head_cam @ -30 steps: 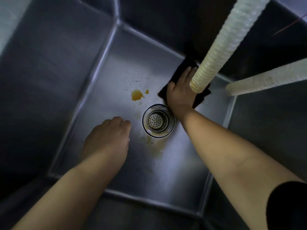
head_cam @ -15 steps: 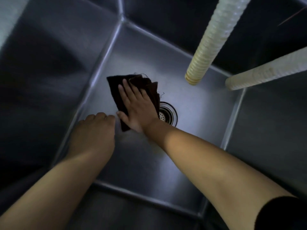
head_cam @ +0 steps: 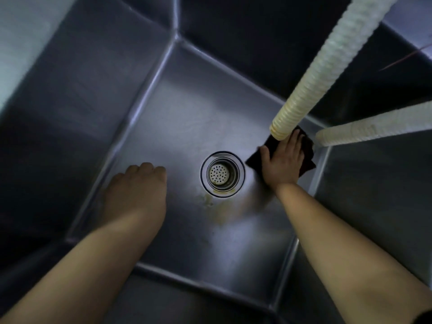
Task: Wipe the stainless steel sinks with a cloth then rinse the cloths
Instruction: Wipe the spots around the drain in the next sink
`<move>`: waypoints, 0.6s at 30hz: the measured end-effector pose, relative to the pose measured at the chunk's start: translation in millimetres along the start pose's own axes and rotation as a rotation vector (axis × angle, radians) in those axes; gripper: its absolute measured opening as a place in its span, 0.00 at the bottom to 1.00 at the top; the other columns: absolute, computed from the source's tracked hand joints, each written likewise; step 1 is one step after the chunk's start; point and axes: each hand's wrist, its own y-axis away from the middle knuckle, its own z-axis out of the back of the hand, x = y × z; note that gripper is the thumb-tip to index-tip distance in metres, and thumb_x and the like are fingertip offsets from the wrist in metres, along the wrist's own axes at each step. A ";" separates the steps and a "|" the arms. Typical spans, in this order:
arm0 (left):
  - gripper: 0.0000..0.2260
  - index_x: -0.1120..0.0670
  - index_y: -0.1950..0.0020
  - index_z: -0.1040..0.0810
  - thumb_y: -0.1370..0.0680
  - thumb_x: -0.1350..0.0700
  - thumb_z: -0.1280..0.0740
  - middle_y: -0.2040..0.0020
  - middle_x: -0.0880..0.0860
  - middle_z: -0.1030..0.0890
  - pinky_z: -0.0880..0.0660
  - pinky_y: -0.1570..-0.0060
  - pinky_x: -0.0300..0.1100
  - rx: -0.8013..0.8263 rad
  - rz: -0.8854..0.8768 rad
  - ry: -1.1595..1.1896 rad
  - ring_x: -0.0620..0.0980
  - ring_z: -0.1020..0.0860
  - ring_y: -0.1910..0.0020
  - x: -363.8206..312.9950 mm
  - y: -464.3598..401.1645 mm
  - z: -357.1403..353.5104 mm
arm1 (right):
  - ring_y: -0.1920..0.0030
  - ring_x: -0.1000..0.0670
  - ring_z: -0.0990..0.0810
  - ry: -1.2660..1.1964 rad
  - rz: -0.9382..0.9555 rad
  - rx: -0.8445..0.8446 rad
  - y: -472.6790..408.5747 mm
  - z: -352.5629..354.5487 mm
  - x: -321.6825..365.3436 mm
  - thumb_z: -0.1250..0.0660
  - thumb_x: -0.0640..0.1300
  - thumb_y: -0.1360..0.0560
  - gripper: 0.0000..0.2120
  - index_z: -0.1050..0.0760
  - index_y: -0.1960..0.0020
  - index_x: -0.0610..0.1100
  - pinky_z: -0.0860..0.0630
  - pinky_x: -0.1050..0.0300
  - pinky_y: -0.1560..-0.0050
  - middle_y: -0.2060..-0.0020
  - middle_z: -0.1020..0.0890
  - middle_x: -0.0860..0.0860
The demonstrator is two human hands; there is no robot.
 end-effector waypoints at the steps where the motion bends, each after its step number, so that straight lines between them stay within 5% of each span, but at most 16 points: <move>1: 0.12 0.49 0.38 0.32 0.21 0.55 0.42 0.40 0.51 0.28 0.31 0.47 0.45 -0.002 0.000 0.008 0.52 0.28 0.41 -0.1 -0.3 0.6 | 0.26 0.35 0.47 -0.024 -0.066 0.000 -9.0 0.0 4.7 0.45 0.60 0.25 0.40 0.51 0.24 0.33 0.51 0.41 0.28 0.26 0.45 0.34; 4: 0.10 0.49 0.40 0.32 0.21 0.54 0.42 0.41 0.51 0.28 0.32 0.48 0.45 -0.012 0.003 0.014 0.52 0.28 0.42 -0.6 -0.1 3.7 | 0.25 0.35 0.55 -0.017 -0.220 0.034 -40.9 -3.1 27.4 0.47 0.57 0.21 0.38 0.57 0.24 0.34 0.58 0.40 0.26 0.25 0.53 0.34; 8: 0.09 0.49 0.41 0.32 0.21 0.55 0.43 0.42 0.50 0.28 0.34 0.49 0.45 -0.011 0.018 0.036 0.52 0.29 0.42 -1.8 0.2 7.2 | 0.25 0.34 0.55 0.016 -0.141 0.011 -63.6 -6.6 85.6 0.45 0.58 0.22 0.40 0.56 0.24 0.32 0.57 0.40 0.26 0.26 0.53 0.32; 18: 0.12 0.50 0.41 0.33 0.21 0.60 0.49 0.41 0.51 0.29 0.34 0.44 0.46 0.002 0.079 0.096 0.53 0.30 0.40 6.3 -4.4 9.4 | 0.24 0.40 0.53 0.096 0.447 0.080 -81.6 -19.6 226.3 0.49 0.61 0.24 0.39 0.58 0.23 0.39 0.53 0.42 0.27 0.23 0.55 0.39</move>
